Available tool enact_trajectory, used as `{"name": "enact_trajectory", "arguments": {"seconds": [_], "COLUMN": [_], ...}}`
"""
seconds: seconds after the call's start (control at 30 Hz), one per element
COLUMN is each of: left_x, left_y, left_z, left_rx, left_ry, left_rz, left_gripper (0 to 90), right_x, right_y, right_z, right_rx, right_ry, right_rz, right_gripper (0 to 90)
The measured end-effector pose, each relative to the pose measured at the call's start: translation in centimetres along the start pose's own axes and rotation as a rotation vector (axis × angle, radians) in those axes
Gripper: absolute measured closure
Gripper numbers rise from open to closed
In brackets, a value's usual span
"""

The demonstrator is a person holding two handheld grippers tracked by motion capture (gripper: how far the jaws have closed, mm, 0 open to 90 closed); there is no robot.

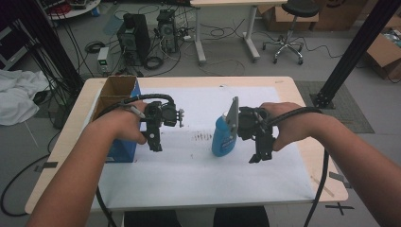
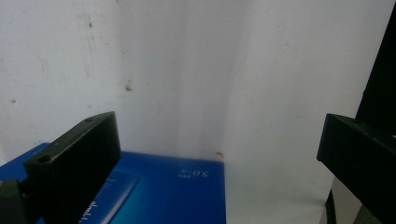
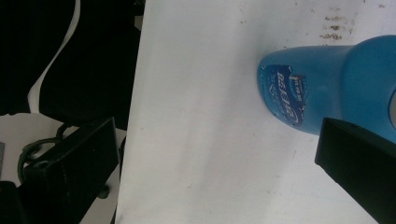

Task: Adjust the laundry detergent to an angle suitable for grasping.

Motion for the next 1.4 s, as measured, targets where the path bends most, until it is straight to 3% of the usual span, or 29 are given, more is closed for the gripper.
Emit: {"name": "enact_trajectory", "arguments": {"seconds": [0.33, 0.63, 0.87, 0.97, 1.2, 1.4], "left_x": [0.1, 0.3, 0.0, -0.1, -0.5, -0.6], "left_y": [0.0, 0.2, 0.1, 0.2, 0.1, -0.1], "left_z": [-0.1, -0.2, -0.3, -0.5, -1.0, -1.2], "left_rx": [-0.001, -0.007, 0.032, 0.024, 0.029, 0.026], "left_ry": [-0.003, 0.002, 0.005, 0.008, 0.019, 0.027], "left_rz": [-0.001, 0.007, 0.027, 0.022, 0.028, 0.017], "left_gripper": [0.1, 0.1, 0.0, 0.0, 0.1, 0.1], "right_x": [0.0, -0.2, 0.0, 0.0, -1.4, -2.8], "right_y": [0.0, -0.6, -1.0, -1.0, -1.0, -0.9], "right_z": [0.0, -0.7, -1.1, -1.5, -2.8, -3.6], "right_rx": [0.006, -0.022, -0.024, -0.022, -0.014, -0.010], "right_ry": [-0.002, -0.009, -0.016, -0.024, -0.084, -0.097], "right_rz": [-0.010, 0.000, -0.015, -0.026, -0.068, -0.081], "right_gripper": [0.0, 0.0, 0.0, 0.0, 0.0, 0.0]}}
Point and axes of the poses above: each handheld gripper's, and its own axes: z roughly forward along the jaws, y roughly out of its top, x roughly to its left, the point moved 7 cm from there along z, roughly forward along the jaws, and after that the axes turned 9 degrees about y, right-handed, at the moved point
